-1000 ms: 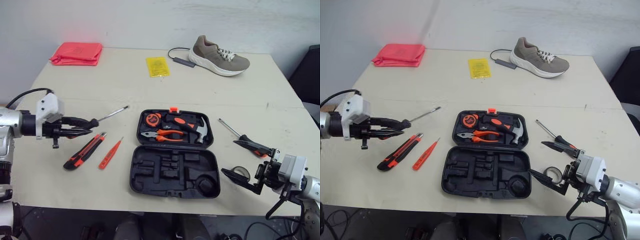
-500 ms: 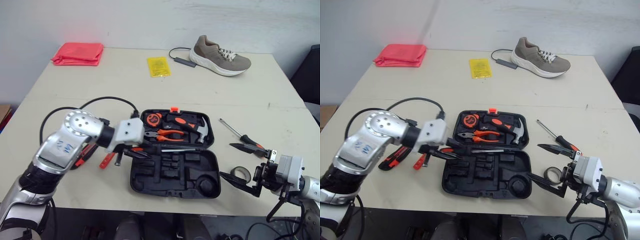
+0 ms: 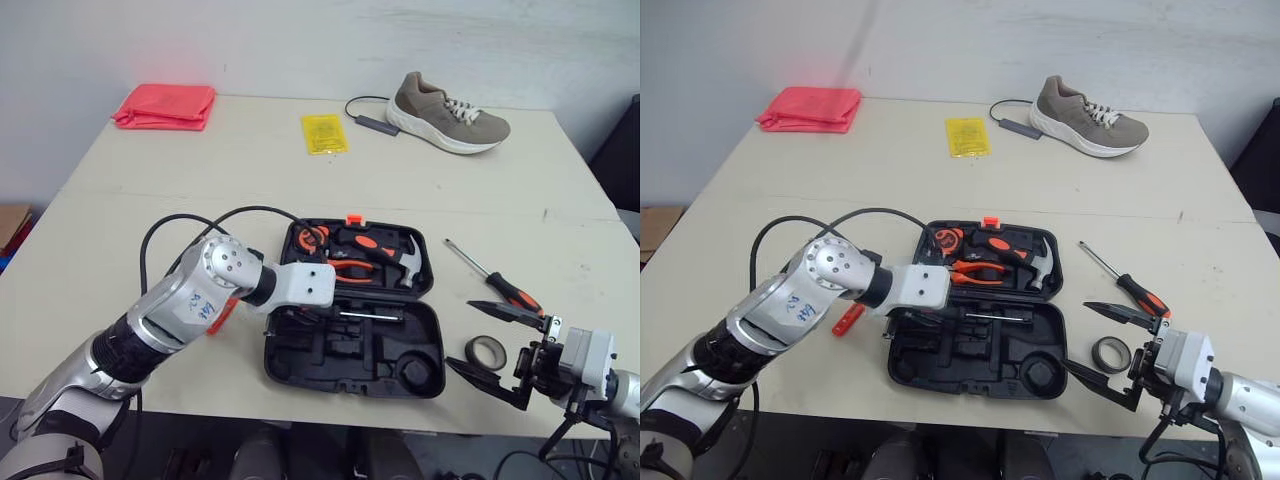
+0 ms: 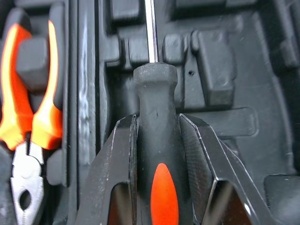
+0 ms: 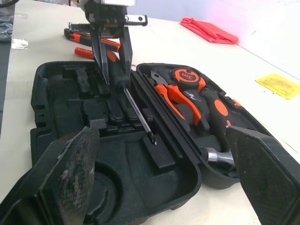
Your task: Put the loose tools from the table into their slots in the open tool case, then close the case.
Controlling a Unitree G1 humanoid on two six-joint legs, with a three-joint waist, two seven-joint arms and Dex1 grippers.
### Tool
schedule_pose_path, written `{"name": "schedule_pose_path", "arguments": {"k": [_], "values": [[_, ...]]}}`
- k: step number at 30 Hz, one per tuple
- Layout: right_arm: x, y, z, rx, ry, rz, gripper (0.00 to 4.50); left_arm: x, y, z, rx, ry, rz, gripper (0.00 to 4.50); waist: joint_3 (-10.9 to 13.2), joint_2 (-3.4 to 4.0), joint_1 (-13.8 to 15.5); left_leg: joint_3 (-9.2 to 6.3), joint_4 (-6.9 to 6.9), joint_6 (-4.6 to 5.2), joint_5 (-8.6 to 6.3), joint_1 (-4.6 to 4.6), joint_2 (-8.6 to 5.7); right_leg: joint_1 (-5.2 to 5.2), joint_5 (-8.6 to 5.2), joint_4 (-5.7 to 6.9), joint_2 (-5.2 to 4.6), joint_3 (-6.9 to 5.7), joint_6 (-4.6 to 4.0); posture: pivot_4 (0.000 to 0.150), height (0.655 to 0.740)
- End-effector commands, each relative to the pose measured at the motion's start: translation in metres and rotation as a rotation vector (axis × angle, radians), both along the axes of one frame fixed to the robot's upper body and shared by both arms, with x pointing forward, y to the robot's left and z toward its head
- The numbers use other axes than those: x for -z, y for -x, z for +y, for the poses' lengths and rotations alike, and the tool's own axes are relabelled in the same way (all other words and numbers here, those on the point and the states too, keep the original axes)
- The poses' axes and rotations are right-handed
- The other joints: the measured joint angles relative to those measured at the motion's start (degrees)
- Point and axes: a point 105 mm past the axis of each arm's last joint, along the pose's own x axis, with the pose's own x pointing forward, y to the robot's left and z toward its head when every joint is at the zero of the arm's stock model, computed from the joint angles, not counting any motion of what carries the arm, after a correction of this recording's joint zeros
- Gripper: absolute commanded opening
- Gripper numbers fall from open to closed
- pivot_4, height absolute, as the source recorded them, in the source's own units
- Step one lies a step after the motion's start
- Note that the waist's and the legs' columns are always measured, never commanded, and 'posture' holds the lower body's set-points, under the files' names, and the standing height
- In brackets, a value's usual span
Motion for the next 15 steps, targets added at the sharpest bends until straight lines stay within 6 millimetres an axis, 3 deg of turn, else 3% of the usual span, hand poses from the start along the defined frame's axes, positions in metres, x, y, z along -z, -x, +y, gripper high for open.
{"name": "schedule_pose_path", "arguments": {"k": [1, 15], "values": [[-0.007, 0.002, 0.0, 0.008, 0.001, -0.045, 4.5, -0.011, -0.008, -0.004, -0.019, 0.001, -0.054, 0.72, 0.0, 0.0, 0.0, 0.0, 0.0, 0.0, 0.0, 0.0, 0.0, 0.0, 0.0, 0.0, -0.01, 0.0, 0.0, 0.15, 0.74], [-0.015, 0.006, 0.012, 0.014, -0.004, -0.06, 4.5, -0.007, -0.012, -0.015, 0.023, -0.046, -0.068, 0.72, 0.0, 0.03, 0.0, -0.02, 0.01, 0.0, 0.0, 0.0, 0.0, 0.01, 0.0, 0.01, -0.02, -0.01, 0.01, 0.15, 0.74]]}}
